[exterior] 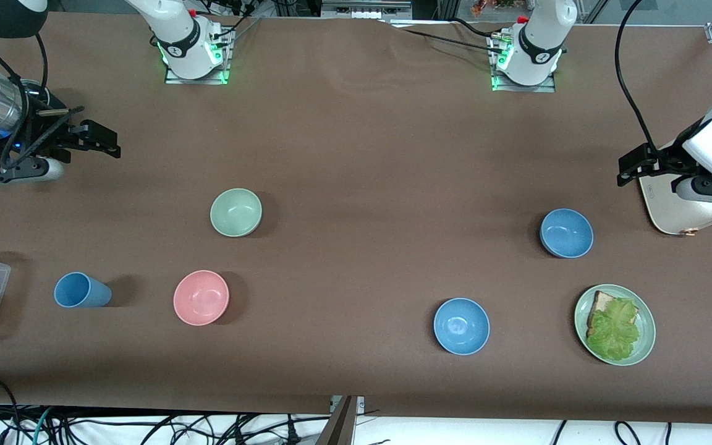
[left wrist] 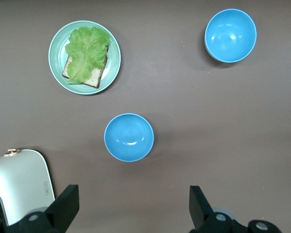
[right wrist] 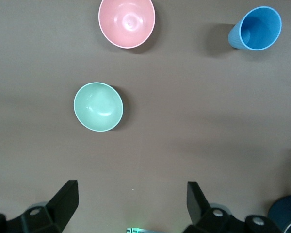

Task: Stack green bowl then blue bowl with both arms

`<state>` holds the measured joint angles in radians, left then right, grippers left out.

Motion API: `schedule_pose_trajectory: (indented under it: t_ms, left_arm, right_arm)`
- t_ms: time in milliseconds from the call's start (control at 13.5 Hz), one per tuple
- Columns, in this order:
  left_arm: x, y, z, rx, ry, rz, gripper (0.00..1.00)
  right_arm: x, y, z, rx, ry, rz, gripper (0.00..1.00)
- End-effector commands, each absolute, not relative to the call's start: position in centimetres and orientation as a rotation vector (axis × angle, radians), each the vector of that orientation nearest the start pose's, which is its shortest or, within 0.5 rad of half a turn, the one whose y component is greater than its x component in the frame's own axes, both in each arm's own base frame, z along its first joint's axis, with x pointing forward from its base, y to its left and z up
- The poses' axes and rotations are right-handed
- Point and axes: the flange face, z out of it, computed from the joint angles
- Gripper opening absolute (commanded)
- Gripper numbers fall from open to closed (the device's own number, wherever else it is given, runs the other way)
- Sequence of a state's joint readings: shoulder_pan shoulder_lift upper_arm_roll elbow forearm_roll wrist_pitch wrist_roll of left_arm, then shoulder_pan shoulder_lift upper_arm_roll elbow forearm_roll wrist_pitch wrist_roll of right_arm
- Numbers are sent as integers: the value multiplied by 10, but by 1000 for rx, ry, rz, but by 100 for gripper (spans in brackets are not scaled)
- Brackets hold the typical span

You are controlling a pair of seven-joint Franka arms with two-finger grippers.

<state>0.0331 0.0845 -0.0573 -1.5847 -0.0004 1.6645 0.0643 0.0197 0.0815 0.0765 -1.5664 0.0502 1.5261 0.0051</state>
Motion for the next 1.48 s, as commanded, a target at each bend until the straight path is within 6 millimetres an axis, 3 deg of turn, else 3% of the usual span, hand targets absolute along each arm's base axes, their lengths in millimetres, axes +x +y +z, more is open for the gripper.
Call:
schedule_pose_trajectory:
  t_ms: [0, 297, 1410]
  left_arm:
    - [589, -14, 584, -3158, 136, 16, 100]
    - [589, -14, 585, -3158, 136, 14, 100]
    - [588, -12, 584, -3158, 129, 21, 100]
  right_arm:
    - [564, 58, 586, -3097, -127, 189, 99]
    - [568, 55, 599, -3108, -138, 100, 99]
    - [573, 48, 595, -3108, -121, 95, 99]
